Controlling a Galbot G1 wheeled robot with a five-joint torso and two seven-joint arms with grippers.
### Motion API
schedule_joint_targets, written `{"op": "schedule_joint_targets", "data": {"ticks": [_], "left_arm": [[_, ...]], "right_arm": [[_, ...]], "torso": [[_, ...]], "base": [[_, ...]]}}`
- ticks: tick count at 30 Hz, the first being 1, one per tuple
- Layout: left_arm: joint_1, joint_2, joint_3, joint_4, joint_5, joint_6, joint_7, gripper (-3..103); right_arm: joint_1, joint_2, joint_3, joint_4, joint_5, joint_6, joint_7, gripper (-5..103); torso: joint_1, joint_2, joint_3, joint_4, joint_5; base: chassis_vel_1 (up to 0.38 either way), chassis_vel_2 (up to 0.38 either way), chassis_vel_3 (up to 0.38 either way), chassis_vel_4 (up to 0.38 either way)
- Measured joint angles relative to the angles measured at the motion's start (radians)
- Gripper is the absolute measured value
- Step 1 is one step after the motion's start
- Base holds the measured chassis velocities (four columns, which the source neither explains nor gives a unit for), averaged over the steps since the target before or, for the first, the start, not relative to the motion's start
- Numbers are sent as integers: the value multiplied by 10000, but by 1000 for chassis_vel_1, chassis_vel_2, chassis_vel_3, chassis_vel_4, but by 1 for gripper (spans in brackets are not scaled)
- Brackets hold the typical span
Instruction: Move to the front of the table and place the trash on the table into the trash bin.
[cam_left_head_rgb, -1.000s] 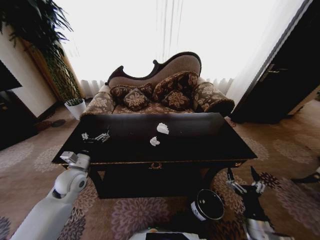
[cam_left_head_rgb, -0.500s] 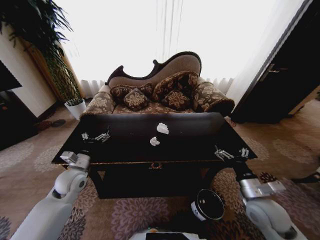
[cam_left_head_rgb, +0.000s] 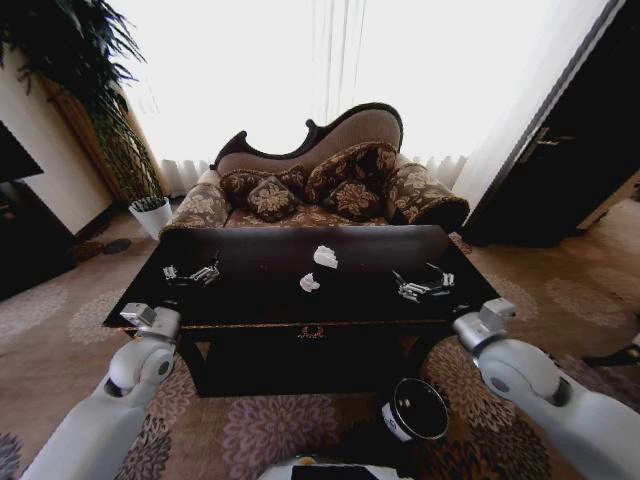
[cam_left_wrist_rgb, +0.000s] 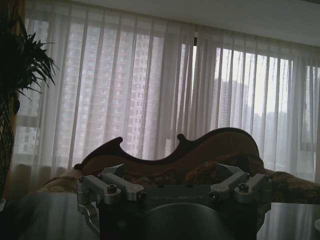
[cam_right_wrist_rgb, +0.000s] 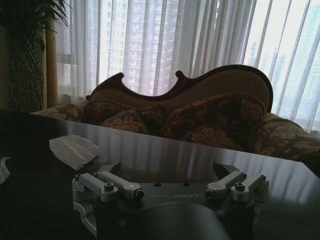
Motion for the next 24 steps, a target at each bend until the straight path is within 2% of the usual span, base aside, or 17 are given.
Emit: {"op": "schedule_joint_targets", "data": {"ticks": [4,6,8,18,24], "left_arm": [[0,0,0,0,0,0,0,100],[0,0,0,0,-1,0,0,100],[0,0,0,0,0,0,0,100],[0,0,0,0,0,0,0,100],[0,0,0,0,0,0,0,100]], "right_arm": [[529,-1099,-174,-527,703,-235,102,100],[593,-1249,-206,-598,756,-236,67,100],[800,-1795,-373,-787,1018,-261,-25,100],[872,-3021,-518,-1290,1779,-274,-302,100],[718,-3799,-455,-2074,2082,81,-773,100]], "torso": [[0,0,-1,-1,0],[-1,0,-1,-1,0],[0,0,0,-1,0],[-1,0,-1,-2,0],[0,0,-1,-2,2]], "base": [[0,0,0,0],[0,0,0,0],[0,0,0,0],[0,0,0,0],[0,0,0,0]]}}
